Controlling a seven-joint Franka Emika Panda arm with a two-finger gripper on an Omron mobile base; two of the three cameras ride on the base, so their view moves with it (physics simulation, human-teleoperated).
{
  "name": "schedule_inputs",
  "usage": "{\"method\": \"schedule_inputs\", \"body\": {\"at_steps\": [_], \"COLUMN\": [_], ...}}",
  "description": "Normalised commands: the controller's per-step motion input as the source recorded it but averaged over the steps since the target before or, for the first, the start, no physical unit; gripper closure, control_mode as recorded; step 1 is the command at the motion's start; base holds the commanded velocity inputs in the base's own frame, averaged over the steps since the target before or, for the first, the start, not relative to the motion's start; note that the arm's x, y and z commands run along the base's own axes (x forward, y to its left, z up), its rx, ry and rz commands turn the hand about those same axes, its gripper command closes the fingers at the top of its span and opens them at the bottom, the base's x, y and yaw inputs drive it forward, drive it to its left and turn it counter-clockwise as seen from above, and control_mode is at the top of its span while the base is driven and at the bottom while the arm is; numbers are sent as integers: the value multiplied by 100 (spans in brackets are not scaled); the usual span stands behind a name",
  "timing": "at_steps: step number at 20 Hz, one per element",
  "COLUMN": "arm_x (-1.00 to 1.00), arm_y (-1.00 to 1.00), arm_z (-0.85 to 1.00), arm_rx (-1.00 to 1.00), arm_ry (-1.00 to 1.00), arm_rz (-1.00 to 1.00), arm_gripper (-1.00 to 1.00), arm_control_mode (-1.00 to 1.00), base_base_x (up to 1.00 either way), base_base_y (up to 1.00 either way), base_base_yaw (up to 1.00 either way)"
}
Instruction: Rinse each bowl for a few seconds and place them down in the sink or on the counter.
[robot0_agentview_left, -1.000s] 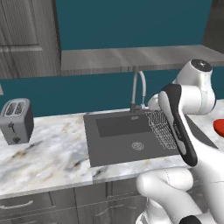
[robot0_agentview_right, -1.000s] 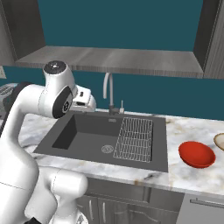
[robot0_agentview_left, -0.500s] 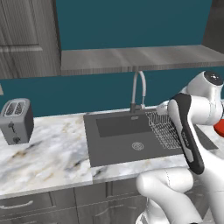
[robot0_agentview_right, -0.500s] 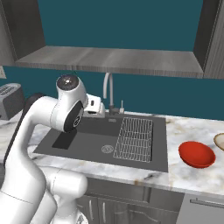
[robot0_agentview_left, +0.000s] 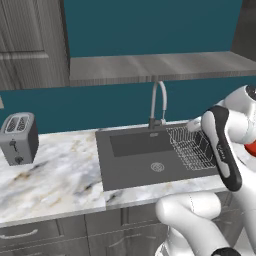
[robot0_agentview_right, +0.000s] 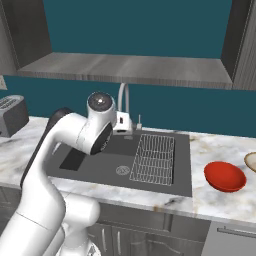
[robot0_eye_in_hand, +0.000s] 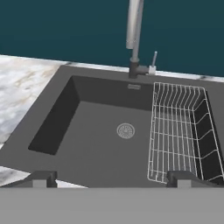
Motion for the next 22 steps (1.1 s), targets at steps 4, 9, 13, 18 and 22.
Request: {"method": "schedule_inputs", "body": {"at_steps": [4,9,13,18,22], "arm_x": [32,30,38,39,40], "arm_y": [-20,-15,-6,-5,-9], "arm_z": [-11,-15,-16,-20,-19], "arm_rx": [1,0,2,5,6], "arm_ry": [-6,-12,-14,-15,-14], "arm_rz": [8,7,8,9,8], "arm_gripper": [-100,-100,-100,-100,-100], "arm_control_mode": [-100,-100,-100,-100,-100], "base_base_x": [0,0,0,0,0], "base_base_y": [0,0,0,0,0], "base_base_yaw": [0,0,0,0,0]}}
